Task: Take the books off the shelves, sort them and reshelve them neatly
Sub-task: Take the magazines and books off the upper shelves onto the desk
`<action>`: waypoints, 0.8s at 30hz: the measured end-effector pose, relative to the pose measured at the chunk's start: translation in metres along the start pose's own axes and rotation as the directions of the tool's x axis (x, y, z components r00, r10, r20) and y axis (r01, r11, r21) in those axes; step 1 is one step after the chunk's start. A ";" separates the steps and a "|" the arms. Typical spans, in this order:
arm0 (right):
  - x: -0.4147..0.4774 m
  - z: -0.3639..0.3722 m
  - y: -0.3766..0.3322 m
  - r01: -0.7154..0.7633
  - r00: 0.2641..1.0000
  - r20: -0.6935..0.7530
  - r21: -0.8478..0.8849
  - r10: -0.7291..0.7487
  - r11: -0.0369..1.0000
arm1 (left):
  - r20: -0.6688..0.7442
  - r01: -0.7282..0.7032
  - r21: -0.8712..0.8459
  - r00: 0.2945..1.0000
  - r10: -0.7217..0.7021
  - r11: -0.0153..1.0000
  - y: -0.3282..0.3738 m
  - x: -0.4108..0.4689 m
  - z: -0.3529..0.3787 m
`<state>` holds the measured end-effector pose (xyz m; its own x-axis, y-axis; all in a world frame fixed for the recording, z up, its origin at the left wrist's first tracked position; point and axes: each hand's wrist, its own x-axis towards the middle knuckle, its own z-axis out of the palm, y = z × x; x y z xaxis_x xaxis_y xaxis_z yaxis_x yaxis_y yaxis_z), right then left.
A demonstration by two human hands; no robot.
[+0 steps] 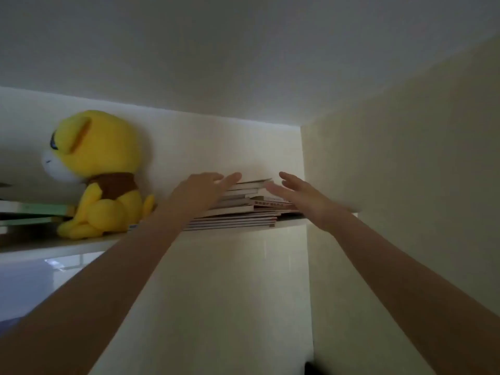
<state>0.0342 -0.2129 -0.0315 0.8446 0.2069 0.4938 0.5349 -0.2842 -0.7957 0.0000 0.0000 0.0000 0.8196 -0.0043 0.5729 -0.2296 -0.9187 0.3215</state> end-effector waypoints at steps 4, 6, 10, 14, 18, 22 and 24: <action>0.025 0.006 -0.007 -0.148 0.989 0.071 0.428 0.130 0.891 | 0.056 0.170 -0.025 0.984 -0.168 0.985 -0.008 0.008 -0.019; 0.031 0.014 -0.014 -0.216 0.976 0.097 0.568 0.197 0.794 | 0.094 0.208 -0.074 0.975 -0.200 0.975 -0.014 0.008 -0.025; 0.039 0.023 -0.022 -0.314 0.948 0.155 0.603 0.278 0.734 | 0.123 0.346 -0.274 0.938 -0.324 0.897 -0.021 0.012 -0.039; 0.042 0.032 -0.029 -0.359 0.933 0.188 0.492 0.306 0.793 | 0.176 0.459 -0.518 0.883 -0.435 0.722 -0.022 0.017 -0.049; 0.037 0.036 -0.038 -0.345 0.938 0.176 0.375 0.299 0.861 | 0.146 0.445 -0.622 0.874 -0.463 0.644 -0.017 0.019 -0.046; 0.025 0.039 -0.042 -0.309 0.950 0.187 0.436 0.251 0.845 | 0.093 0.378 -0.568 0.912 -0.399 0.731 -0.008 0.009 -0.035; 0.018 0.043 -0.039 -0.256 0.966 0.140 0.459 0.215 0.851 | 0.029 0.303 -0.519 0.941 -0.338 0.799 -0.004 0.001 -0.029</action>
<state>0.0277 -0.1581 -0.0060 0.9278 0.2703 0.2570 0.2277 0.1351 -0.9643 -0.0132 0.0149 0.0209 0.8636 0.2951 0.4087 -0.2077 -0.5306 0.8218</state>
